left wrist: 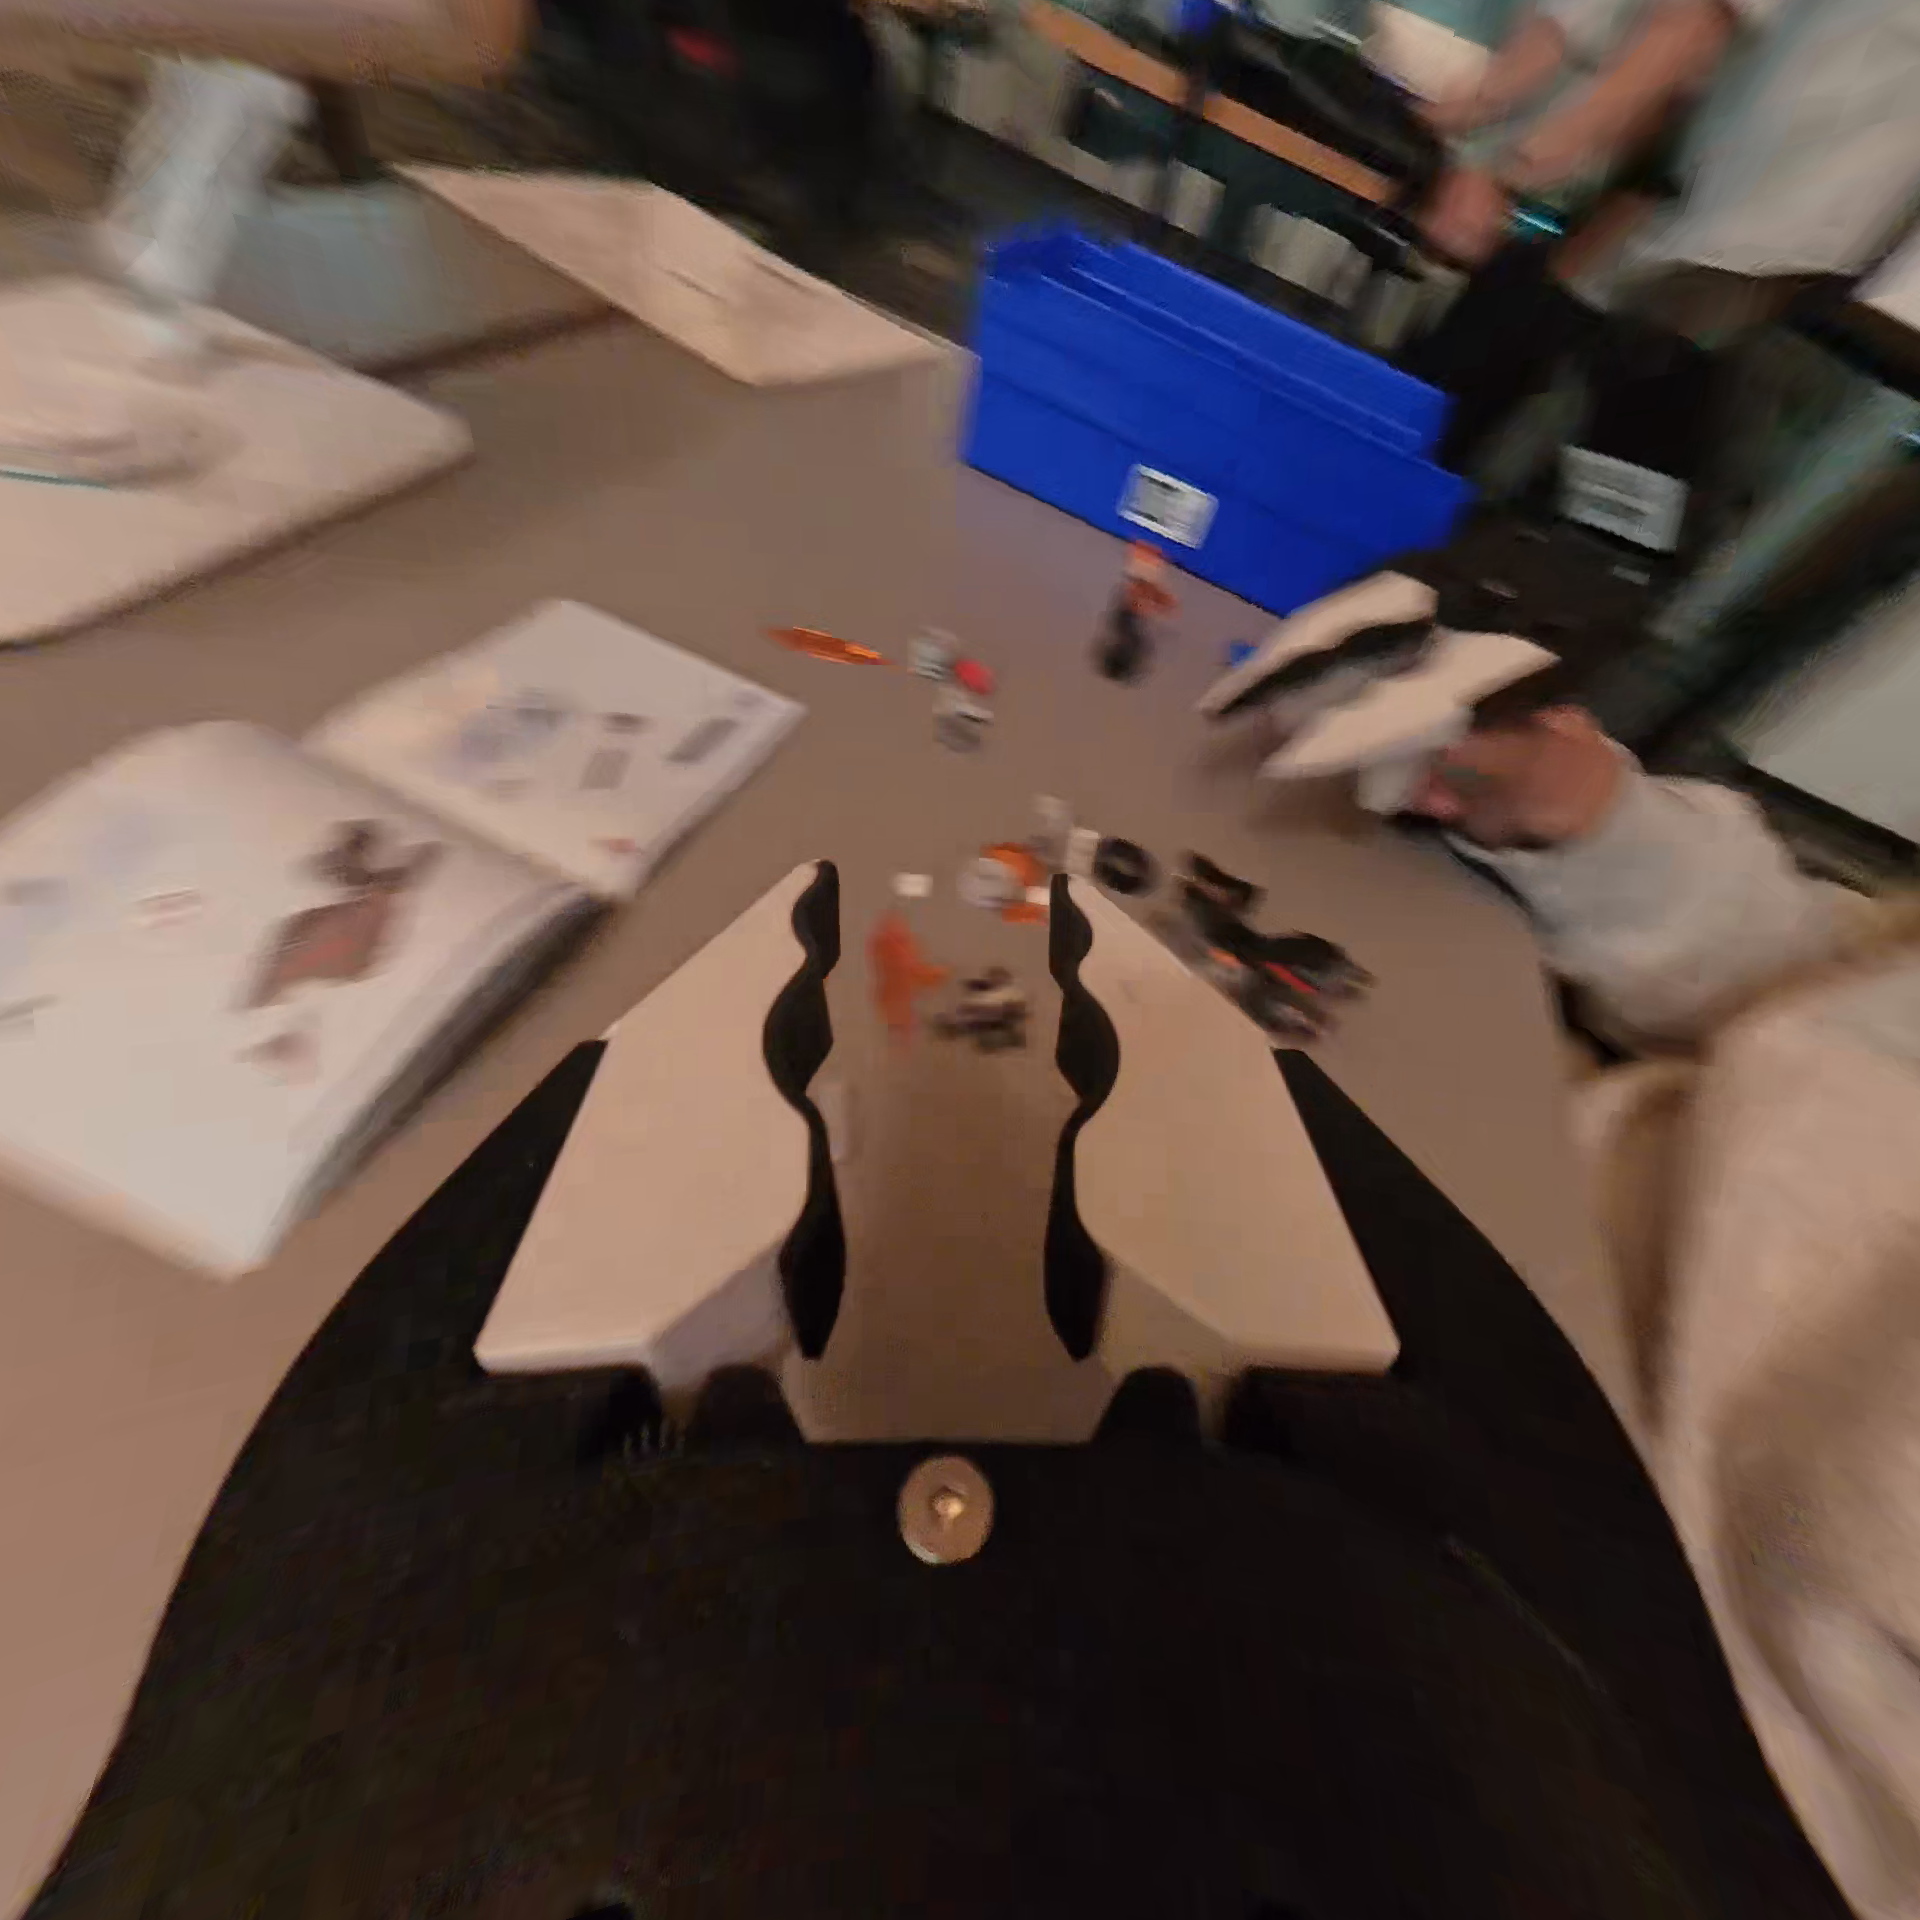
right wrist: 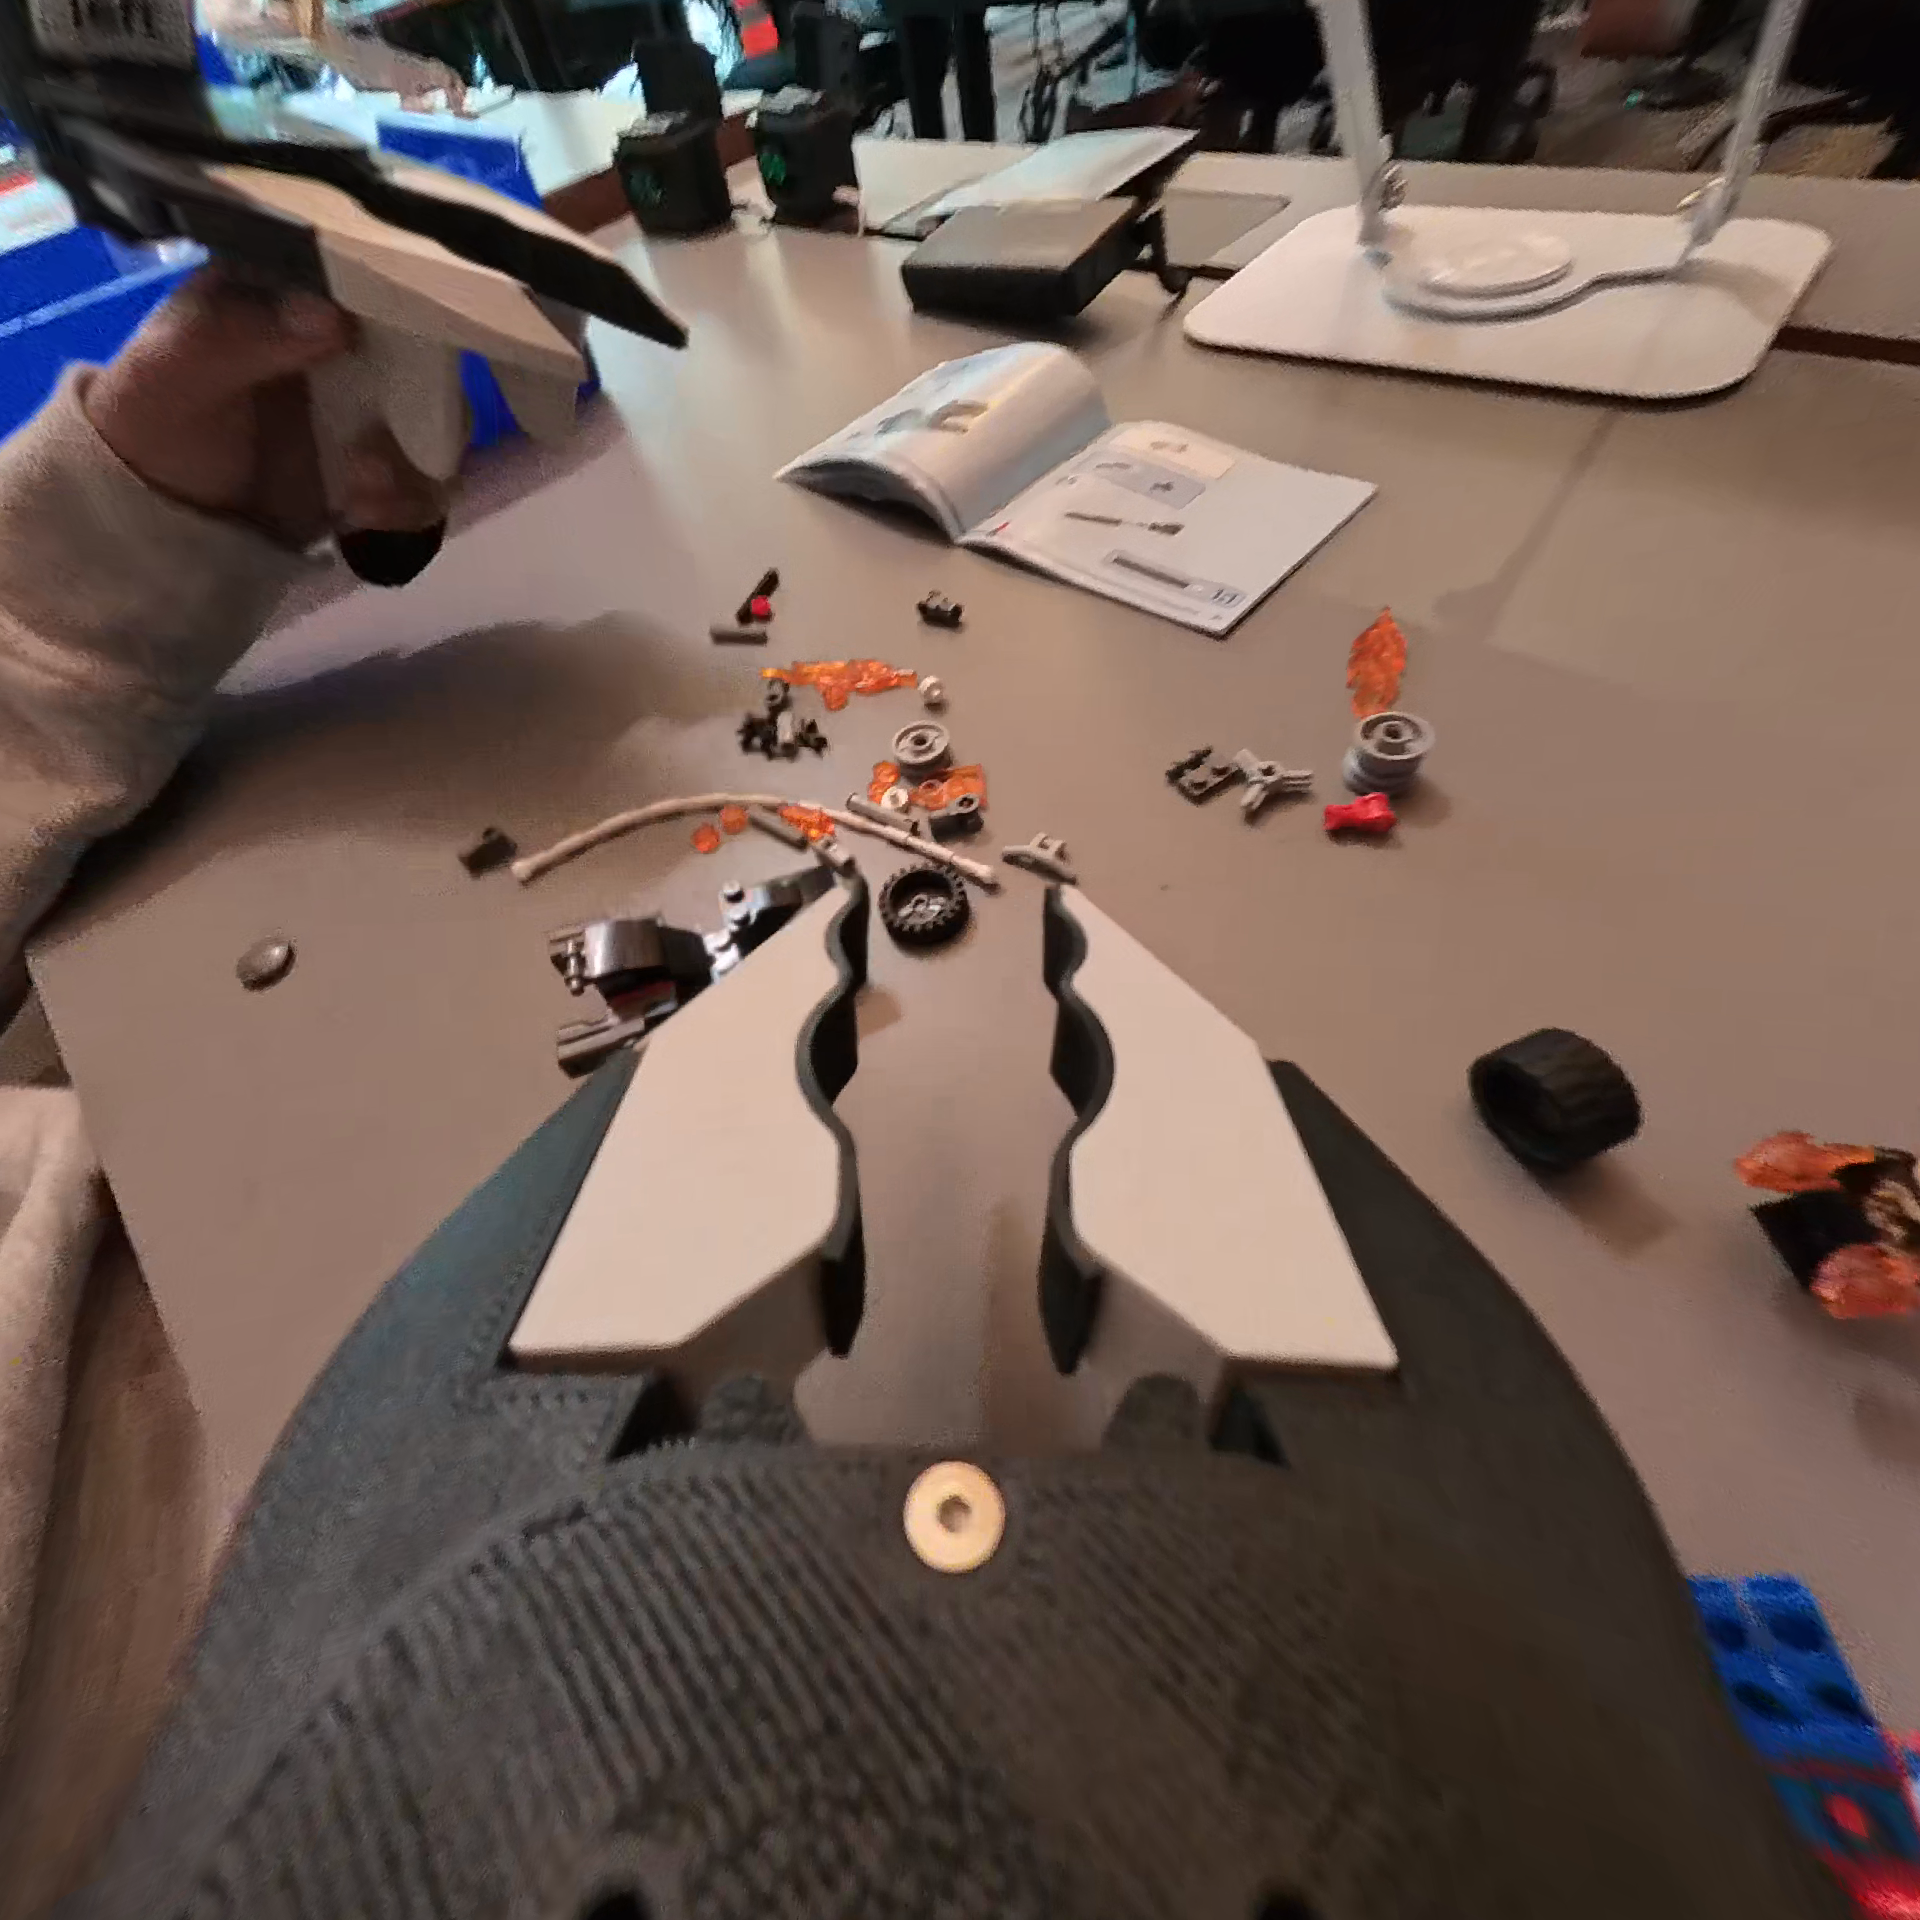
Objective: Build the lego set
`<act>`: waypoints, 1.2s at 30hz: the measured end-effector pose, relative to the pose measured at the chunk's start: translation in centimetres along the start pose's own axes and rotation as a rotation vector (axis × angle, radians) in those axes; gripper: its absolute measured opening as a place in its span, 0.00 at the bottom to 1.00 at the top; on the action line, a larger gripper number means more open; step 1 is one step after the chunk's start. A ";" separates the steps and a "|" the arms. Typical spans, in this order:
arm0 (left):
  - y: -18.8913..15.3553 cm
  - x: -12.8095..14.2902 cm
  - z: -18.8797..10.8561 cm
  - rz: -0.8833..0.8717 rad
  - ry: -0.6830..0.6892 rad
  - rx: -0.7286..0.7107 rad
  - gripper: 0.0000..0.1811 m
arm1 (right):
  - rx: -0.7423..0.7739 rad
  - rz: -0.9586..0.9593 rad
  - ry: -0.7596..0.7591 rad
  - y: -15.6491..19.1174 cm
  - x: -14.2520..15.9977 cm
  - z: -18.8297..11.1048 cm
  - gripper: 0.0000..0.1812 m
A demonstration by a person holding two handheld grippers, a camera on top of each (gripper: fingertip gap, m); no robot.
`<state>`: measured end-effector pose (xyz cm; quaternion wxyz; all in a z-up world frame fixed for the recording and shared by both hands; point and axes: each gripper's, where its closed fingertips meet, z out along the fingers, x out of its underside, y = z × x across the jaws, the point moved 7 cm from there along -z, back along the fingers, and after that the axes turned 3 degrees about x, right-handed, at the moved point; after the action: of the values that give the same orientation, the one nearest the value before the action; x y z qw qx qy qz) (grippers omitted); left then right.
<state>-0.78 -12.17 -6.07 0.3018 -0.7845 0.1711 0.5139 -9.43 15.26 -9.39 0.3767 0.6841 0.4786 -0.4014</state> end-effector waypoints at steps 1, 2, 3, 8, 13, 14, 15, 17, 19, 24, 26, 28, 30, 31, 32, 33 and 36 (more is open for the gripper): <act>1.1 -0.1 -0.9 -0.003 -0.039 -0.086 0.21 | 0.009 0.011 -0.024 -0.2 -0.1 -0.2 0.18; 1.9 -0.3 -1.6 -0.012 -0.081 -0.144 0.21 | 0.015 0.017 -0.051 -0.4 -0.3 -0.5 0.18; 2.5 -0.4 -2.1 -0.030 -0.123 -0.181 0.21 | 0.019 0.017 -0.082 -0.5 -0.5 -0.7 0.17; 4.0 -0.4 -3.5 -0.135 -0.234 -0.215 0.20 | 0.004 0.013 -0.161 -0.6 -1.0 -1.3 0.16; 4.1 -0.2 -3.3 -0.136 -0.223 -0.218 0.20 | -0.025 0.042 -0.161 -0.9 -1.0 -1.2 0.16; 4.1 -0.1 -3.1 -0.135 -0.212 -0.220 0.20 | -0.030 0.046 -0.165 -0.9 -1.1 -1.3 0.15; 4.0 0.0 -2.8 -0.136 -0.201 -0.217 0.20 | -0.035 0.051 -0.168 -1.0 -1.1 -1.3 0.15; 3.6 0.1 -2.0 -0.130 -0.171 -0.194 0.21 | -0.047 0.062 -0.169 -1.0 -1.1 -1.3 0.15; 3.0 0.3 -1.1 -0.104 -0.131 -0.171 0.21 | -0.061 0.069 -0.166 -1.1 -1.1 -1.3 0.15; -0.2 0.9 1.5 -0.031 -0.015 0.077 0.18 | -0.070 0.047 -0.157 -0.8 -1.1 -1.2 0.13; -1.5 1.3 2.5 -0.019 0.031 0.170 0.18 | -0.064 0.026 -0.149 -0.6 -1.0 -1.1 0.13; -2.4 1.8 3.4 0.007 0.078 0.204 0.17 | -0.056 0.005 -0.141 -0.4 -1.0 -1.0 0.12; -3.1 2.1 4.1 0.031 0.115 0.218 0.17 | -0.049 -0.015 -0.132 -0.2 -0.9 -0.9 0.11; -3.3 2.3 4.3 0.039 0.129 0.222 0.16 | -0.044 -0.024 -0.127 -0.1 -0.9 -0.8 0.11; -3.5 2.4 4.5 0.045 0.140 0.223 0.16 | -0.040 -0.032 -0.124 0.0 -0.9 -0.8 0.11; -3.5 2.5 4.6 0.050 0.149 0.222 0.16 | -0.036 -0.039 -0.121 0.1 -0.9 -0.7 0.11; -3.4 2.5 4.6 0.052 0.143 0.204 0.16 | -0.027 -0.052 -0.115 0.2 -0.8 -0.6 0.10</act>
<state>-0.97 -6.51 -8.67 0.3534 -0.7797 0.2639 0.4445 -9.35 15.51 -8.37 0.4022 0.6420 0.4792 -0.4432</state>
